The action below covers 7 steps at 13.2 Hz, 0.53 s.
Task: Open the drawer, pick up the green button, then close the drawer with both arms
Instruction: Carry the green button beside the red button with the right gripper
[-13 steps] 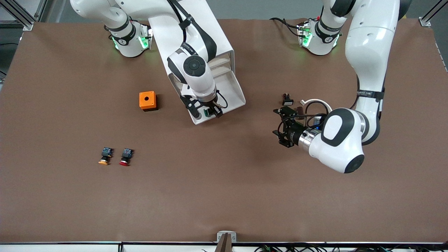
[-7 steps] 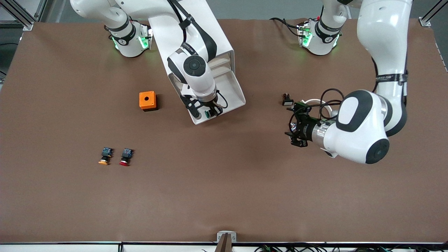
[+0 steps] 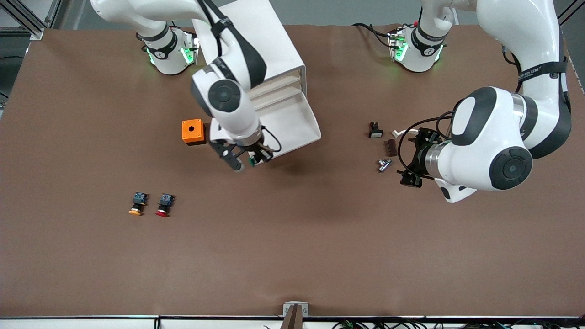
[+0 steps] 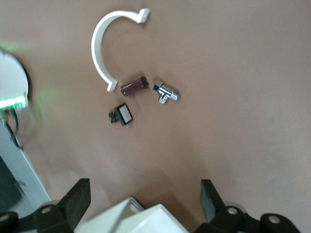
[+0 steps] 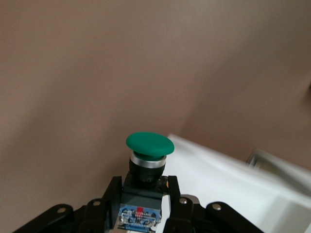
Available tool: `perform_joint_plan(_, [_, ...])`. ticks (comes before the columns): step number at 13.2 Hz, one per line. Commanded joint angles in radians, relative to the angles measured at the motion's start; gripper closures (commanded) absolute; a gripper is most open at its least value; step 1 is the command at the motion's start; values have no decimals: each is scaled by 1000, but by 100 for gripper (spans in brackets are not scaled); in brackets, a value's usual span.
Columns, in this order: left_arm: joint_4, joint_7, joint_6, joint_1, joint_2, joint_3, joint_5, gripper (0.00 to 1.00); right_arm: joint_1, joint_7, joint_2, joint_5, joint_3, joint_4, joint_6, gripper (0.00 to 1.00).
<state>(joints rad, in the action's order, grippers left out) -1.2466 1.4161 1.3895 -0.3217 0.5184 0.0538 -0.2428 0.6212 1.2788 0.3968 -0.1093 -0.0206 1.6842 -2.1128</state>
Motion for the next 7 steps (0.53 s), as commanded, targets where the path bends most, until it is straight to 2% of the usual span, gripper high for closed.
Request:
perform_joint_plan(1, [-19, -254, -1, -7, -24, -5, 25, 1, -102, -210, -12, 8, 16, -21, 25, 98])
perform_joint_plan(3, [-19, -373, 19, -10, -24, -38, 28, 1, -190, -405, -12, 8, 16, -21, 54, 98])
perform_joint_plan(7, [-36, -500, 55, -17, -35, -123, 69, 1, -343, -764, 8, -4, 16, -21, 27, 98])
